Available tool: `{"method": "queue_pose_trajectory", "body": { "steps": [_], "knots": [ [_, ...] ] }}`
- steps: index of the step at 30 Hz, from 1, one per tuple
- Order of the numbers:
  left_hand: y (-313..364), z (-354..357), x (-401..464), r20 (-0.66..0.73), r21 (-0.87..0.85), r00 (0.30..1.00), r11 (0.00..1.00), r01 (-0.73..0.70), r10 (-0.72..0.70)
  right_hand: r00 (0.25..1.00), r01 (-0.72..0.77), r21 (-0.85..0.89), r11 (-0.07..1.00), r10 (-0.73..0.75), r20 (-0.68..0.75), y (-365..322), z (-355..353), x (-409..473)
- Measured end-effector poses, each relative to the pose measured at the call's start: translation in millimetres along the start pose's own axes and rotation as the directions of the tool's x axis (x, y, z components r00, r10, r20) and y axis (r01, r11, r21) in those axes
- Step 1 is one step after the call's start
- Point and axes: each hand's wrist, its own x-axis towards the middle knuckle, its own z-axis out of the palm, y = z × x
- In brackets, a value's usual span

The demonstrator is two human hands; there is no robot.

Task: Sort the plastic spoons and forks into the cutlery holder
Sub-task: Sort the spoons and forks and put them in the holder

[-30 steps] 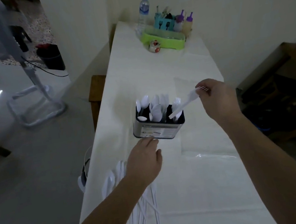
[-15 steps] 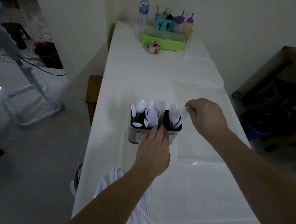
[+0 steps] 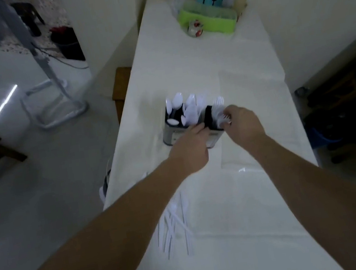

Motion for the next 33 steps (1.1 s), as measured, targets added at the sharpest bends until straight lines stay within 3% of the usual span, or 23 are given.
{"method": "queue_pose_trajectory", "body": {
  "steps": [6, 11, 13, 16, 20, 24, 26, 33],
  "knots": [
    [4.5, -25.7, -32.6, -0.102, -0.176, 0.987, 0.979, 0.105, -0.124, 0.991, -0.080, 0.140, 0.987, 0.093, -0.096, 4.2, 12.6, -32.2],
    [-6.8, -36.4, -85.3, -0.235, -0.355, 0.913, 0.904, 0.238, -0.333, 0.972, -0.092, 0.286, 0.954, 0.149, -0.183, -16.1, 31.4, -97.1],
    [-17.7, -34.0, -108.5, -0.222, -0.420, 0.872, 0.850, 0.319, -0.437, 0.980, -0.093, 0.307, 0.947, 0.142, -0.138, -28.8, 47.4, -129.1],
    [-34.3, -26.4, -140.9, -0.204, -0.476, 0.805, 0.775, 0.417, -0.558, 0.994, -0.110, 0.292, 0.950, 0.103, 0.039, -45.8, 76.5, -171.5],
    [-40.4, -16.0, -177.0, -0.167, -0.552, 0.650, 0.616, 0.562, -0.742, 0.953, -0.088, 0.173, 0.981, 0.032, 0.303, -67.3, 113.9, -215.0],
    [-38.1, -5.5, -211.4, -0.080, -0.657, 0.515, 0.433, 0.616, -0.853, 0.924, -0.152, 0.095, 0.984, 0.108, 0.366, -84.9, 139.3, -238.1],
    [-37.1, 0.1, -225.5, -0.037, -0.677, 0.492, 0.385, 0.627, -0.870, 0.929, -0.175, 0.077, 0.982, 0.139, 0.342, -90.6, 145.2, -242.4],
    [-29.9, 8.6, -243.6, 0.040, -0.656, 0.516, 0.367, 0.659, -0.856, 0.921, -0.277, 0.104, 0.955, 0.233, 0.311, -97.4, 145.6, -246.5]
  ]
}}
